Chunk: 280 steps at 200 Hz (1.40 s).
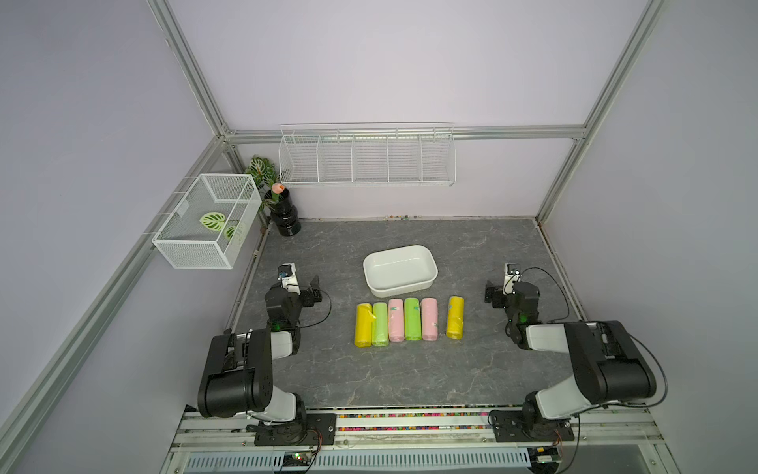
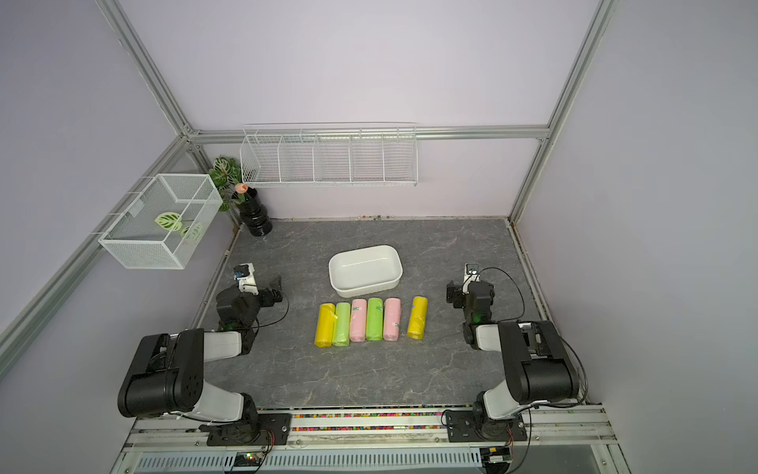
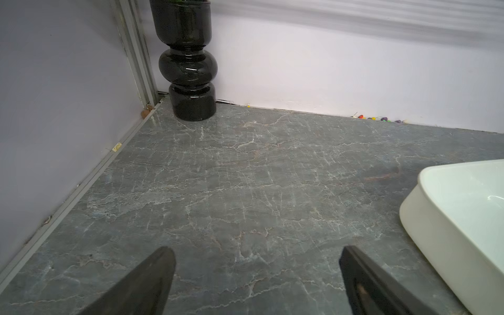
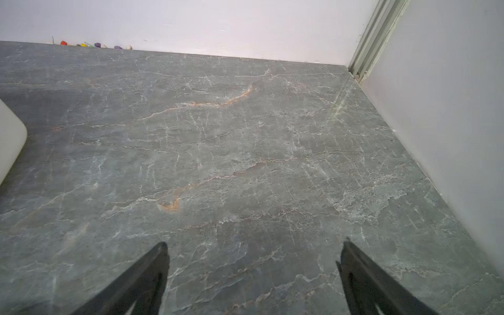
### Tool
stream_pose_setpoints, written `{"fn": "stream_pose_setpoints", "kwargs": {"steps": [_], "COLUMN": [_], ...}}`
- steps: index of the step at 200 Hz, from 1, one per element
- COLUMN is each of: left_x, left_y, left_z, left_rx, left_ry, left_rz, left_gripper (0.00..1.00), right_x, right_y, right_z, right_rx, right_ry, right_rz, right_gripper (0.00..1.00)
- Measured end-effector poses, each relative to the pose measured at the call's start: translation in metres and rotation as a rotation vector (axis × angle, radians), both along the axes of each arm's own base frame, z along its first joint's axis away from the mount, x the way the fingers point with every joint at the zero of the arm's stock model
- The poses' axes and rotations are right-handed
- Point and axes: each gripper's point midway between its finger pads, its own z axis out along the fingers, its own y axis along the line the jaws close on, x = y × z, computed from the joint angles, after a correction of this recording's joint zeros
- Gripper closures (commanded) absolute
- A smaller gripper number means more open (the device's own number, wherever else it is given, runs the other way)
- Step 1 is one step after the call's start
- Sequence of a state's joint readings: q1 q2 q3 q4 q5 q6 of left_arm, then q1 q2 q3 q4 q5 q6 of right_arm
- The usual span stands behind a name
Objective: Put the roll of trash bags into the storage box
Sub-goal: Pick up the roll of trash bags from the center of the board.
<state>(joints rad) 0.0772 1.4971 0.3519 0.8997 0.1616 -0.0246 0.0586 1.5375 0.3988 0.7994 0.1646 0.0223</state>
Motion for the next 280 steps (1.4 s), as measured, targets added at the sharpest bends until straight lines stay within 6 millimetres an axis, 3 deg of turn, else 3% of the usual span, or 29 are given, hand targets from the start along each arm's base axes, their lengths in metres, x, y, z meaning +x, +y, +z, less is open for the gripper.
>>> {"fn": "stream_pose_setpoints", "kwargs": {"steps": [139,159,184,203,235,258,280], "left_x": [0.0,-0.003,-0.008,-0.016,-0.041,-0.053,-0.051], "left_y": [0.0,0.003,0.015,0.017,0.021,0.019,0.005], "left_z": [0.0,0.002,0.04,0.071,0.104,0.115,0.119], "left_rx": [0.002,-0.003,-0.04,-0.075,-0.218,-0.352,-0.469], "left_ry": [0.0,0.03,-0.018,-0.082,-0.151,-0.149,-0.074], "left_rz": [-0.001,0.019,0.1,0.124,0.18,0.194,0.144], "left_gripper": [0.0,0.0,0.0,0.0,0.0,0.0,0.0], "right_x": [0.0,-0.007,-0.033,-0.041,-0.054,-0.071,-0.084], "right_y": [0.0,0.001,0.005,0.009,0.005,0.006,0.024], "right_z": [-0.001,0.006,0.032,0.07,0.136,0.148,0.14], "right_rx": [0.003,-0.001,-0.014,0.037,0.167,0.271,0.382], "right_ry": [0.002,-0.034,-0.114,-0.163,-0.21,-0.15,-0.018], "right_rz": [-0.001,0.006,-0.01,-0.027,-0.095,-0.113,-0.082], "right_gripper": [0.01,0.01,0.01,0.01,0.01,0.01,0.01]}}
